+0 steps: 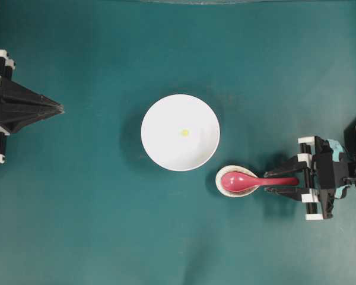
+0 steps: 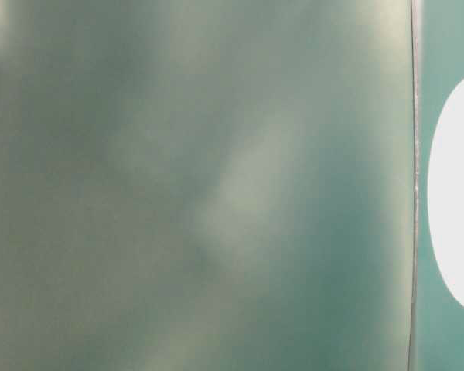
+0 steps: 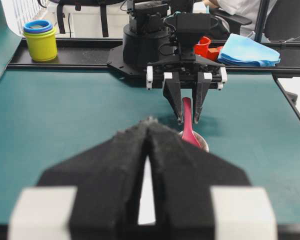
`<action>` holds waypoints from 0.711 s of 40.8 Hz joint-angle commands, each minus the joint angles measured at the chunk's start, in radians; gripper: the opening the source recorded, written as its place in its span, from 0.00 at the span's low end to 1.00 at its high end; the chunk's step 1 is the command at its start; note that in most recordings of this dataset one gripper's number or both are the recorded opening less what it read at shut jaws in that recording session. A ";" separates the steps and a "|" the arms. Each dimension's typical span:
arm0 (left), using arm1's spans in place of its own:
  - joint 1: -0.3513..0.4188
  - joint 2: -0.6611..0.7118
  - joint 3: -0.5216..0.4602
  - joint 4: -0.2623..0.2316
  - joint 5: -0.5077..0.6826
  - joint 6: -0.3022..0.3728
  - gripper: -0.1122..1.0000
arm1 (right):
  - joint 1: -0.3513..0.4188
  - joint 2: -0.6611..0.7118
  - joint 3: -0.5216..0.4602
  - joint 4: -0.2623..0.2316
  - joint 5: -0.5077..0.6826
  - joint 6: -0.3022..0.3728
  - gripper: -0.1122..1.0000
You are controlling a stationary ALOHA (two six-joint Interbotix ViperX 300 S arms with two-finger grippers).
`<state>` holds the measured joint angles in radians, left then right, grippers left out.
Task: Scoop the yellow hexagonal prism block from the bowl with a spoon using the right arm.
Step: 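Close the right gripper on the red spoon handle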
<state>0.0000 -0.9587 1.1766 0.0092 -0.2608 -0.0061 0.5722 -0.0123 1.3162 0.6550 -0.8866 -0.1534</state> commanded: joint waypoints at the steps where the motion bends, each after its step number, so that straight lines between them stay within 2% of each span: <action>1: -0.002 0.008 -0.020 0.002 -0.006 0.000 0.12 | 0.000 -0.008 -0.009 -0.002 0.002 -0.002 0.48; 29: -0.002 0.008 -0.020 0.002 -0.005 0.000 0.12 | -0.026 -0.008 -0.014 0.000 0.002 -0.002 0.48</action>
<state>0.0000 -0.9587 1.1766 0.0092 -0.2623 -0.0061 0.5476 -0.0107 1.3131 0.6565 -0.8820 -0.1534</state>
